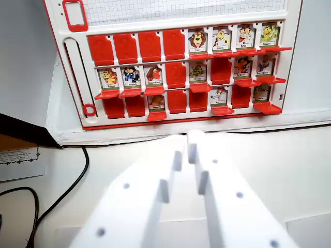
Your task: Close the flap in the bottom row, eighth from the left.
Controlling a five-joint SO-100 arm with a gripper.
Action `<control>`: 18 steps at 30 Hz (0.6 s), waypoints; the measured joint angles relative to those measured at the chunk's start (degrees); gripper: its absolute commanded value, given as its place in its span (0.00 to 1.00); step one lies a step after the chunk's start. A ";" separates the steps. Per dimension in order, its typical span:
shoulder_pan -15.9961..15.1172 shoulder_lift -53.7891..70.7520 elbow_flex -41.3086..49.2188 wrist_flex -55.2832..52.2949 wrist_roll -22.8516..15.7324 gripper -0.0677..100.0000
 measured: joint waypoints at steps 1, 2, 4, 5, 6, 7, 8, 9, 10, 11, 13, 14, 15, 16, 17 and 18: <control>0.00 0.00 0.00 0.00 0.00 0.00; 0.18 0.00 0.00 0.26 -0.53 0.00; 1.76 0.00 0.00 0.53 -1.85 0.00; 2.81 0.00 0.00 0.53 -2.20 0.00; 2.90 0.00 0.00 0.53 -2.37 0.00; 2.99 0.00 0.00 0.53 -2.55 0.00; 2.99 0.00 0.00 0.53 -2.64 0.00; 2.72 0.00 0.00 0.53 -2.64 0.00; 2.72 0.00 0.00 0.53 -2.64 0.00; 2.81 0.00 0.00 0.53 -2.64 0.00; 3.43 0.00 0.00 0.53 -2.64 0.00; 3.43 0.00 0.00 0.53 -2.64 0.00; 3.43 0.00 0.00 0.53 -2.64 0.00; 3.34 0.00 0.00 0.53 -2.64 0.00; 3.34 0.00 0.00 0.53 -2.64 0.00; 3.52 0.00 0.00 0.44 -3.16 0.00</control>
